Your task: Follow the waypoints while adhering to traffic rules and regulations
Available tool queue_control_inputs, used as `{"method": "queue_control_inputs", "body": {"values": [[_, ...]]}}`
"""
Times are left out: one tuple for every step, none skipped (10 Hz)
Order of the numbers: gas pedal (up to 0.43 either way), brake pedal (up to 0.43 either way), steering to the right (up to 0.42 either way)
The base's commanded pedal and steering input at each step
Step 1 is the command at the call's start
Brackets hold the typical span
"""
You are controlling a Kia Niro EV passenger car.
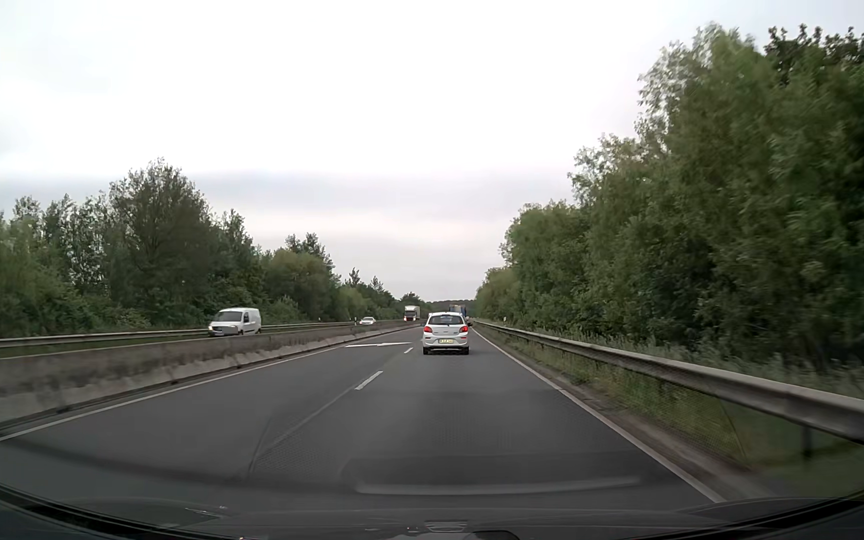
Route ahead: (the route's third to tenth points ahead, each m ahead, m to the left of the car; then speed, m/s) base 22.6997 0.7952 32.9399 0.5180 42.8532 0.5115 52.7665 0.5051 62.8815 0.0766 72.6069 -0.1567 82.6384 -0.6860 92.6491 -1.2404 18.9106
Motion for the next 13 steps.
{"method": "queue_control_inputs", "body": {"values": [[0.000, 0.000, 0.001], [0.000, 0.000, 0.001], [0.000, 0.000, 0.001], [0.000, 0.000, 0.001], [0.000, 0.000, 0.001], [0.000, 0.000, 0.002], [0.000, 0.000, 0.001], [0.000, 0.000, 0.001], [0.000, 0.000, 0.000], [0.000, 0.000, 0.000], [0.000, 0.000, 0.000], [0.000, 0.000, 0.000], [0.000, 0.000, 0.000]]}}
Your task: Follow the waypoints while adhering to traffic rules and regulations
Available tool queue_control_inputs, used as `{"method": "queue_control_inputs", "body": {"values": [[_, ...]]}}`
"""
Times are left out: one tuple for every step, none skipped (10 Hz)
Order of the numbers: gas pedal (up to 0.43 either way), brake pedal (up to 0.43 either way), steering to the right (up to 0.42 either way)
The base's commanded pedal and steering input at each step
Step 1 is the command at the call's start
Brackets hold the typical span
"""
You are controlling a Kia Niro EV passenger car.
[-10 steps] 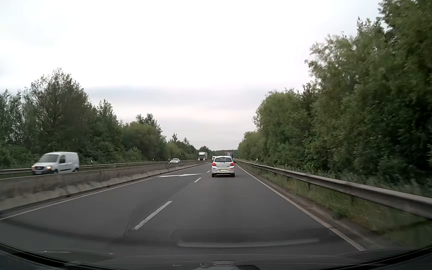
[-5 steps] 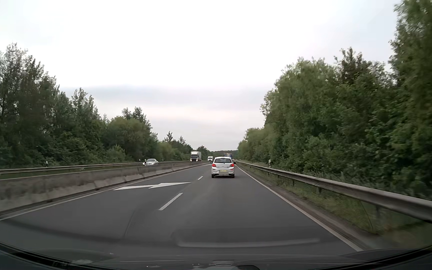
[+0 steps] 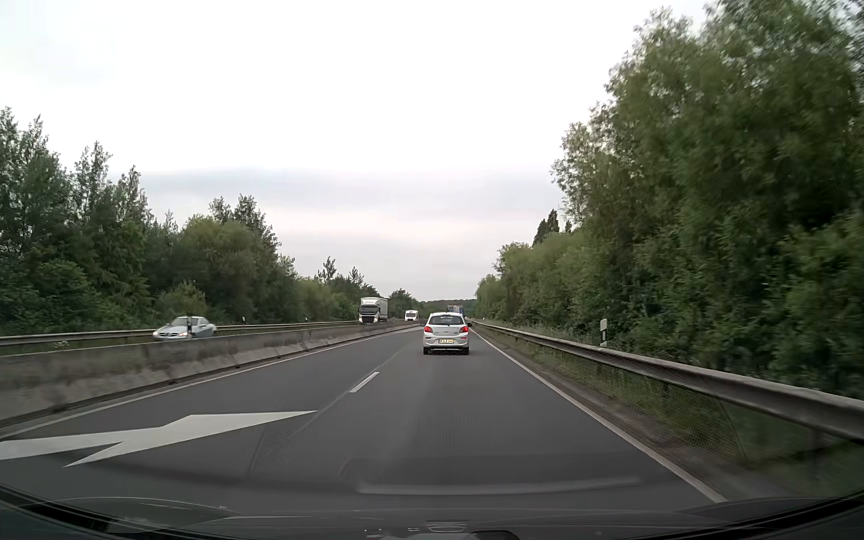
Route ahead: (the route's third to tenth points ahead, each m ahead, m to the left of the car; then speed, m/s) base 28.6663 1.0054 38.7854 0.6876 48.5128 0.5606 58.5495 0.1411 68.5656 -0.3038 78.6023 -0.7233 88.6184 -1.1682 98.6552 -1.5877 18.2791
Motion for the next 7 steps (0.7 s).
{"method": "queue_control_inputs", "body": {"values": [[0.000, 0.000, 0.000], [0.000, 0.000, 0.000], [0.000, 0.000, 0.000], [0.000, 0.000, 0.000], [0.000, 0.000, 0.000], [0.000, 0.000, 0.000], [0.000, 0.000, 0.000]]}}
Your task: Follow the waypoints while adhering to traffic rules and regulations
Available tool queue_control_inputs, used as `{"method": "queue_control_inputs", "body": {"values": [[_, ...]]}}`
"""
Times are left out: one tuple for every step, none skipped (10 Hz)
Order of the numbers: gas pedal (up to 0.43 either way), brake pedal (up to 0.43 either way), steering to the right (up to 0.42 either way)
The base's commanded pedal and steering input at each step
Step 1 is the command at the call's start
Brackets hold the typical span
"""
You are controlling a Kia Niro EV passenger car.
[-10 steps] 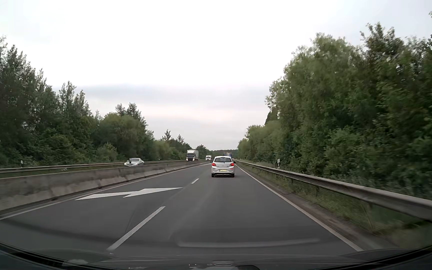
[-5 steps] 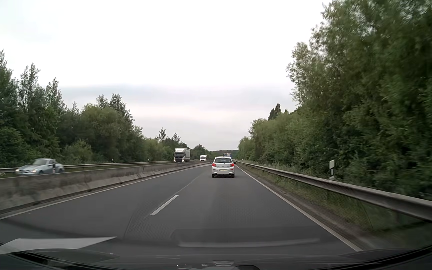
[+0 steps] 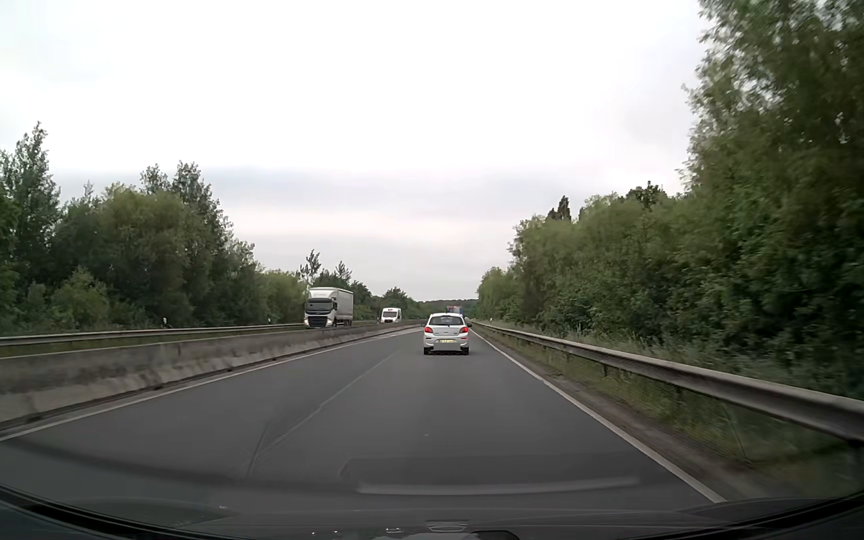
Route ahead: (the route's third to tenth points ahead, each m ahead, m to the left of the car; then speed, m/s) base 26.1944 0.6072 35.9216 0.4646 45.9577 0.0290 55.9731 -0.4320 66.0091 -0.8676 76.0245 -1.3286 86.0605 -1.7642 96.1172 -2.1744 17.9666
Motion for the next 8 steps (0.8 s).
{"method": "queue_control_inputs", "body": {"values": [[0.000, 0.000, 0.000], [0.000, 0.000, 0.000], [0.000, 0.000, 0.000], [0.000, 0.000, 0.000], [0.000, 0.000, 0.000], [0.000, 0.000, 0.000], [0.000, 0.000, 0.000], [0.000, 0.000, 0.000]]}}
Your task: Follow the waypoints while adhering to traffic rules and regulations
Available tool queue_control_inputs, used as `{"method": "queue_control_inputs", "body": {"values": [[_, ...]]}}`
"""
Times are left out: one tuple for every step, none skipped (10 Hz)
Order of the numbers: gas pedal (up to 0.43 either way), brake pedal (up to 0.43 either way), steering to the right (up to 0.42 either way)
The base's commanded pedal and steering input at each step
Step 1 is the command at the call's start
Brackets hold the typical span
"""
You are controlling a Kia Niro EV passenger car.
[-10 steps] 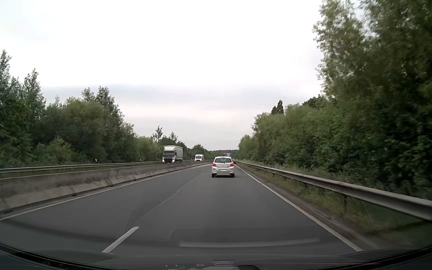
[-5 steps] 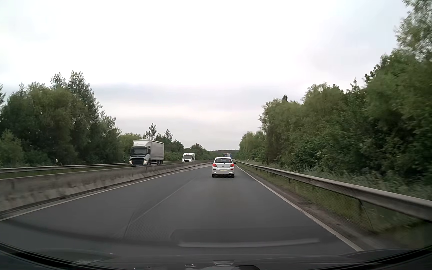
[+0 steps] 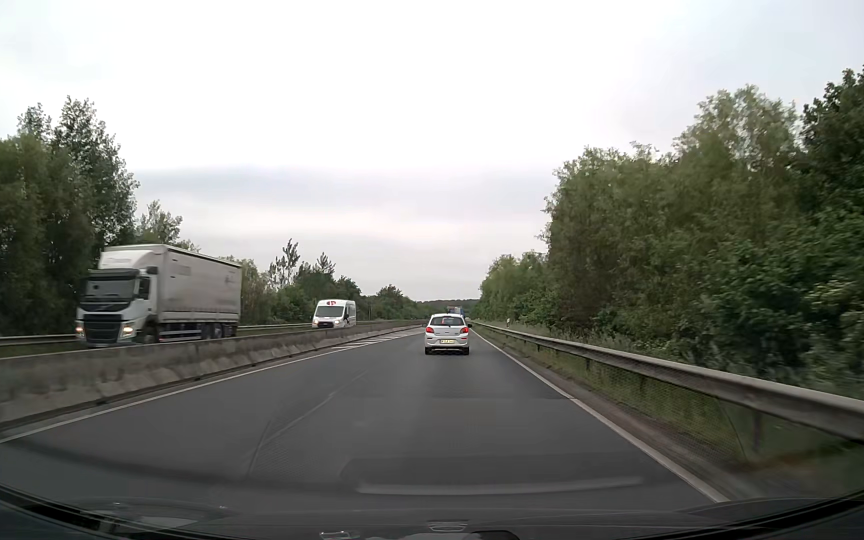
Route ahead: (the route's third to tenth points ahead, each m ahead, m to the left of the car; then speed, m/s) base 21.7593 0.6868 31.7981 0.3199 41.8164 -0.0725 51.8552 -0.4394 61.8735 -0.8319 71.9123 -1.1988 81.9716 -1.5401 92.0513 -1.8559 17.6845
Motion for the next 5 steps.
{"method": "queue_control_inputs", "body": {"values": [[0.000, 0.000, 0.000], [0.000, 0.000, 0.000], [0.000, 0.000, 0.000], [0.000, 0.000, 0.000], [0.000, 0.000, 0.000]]}}
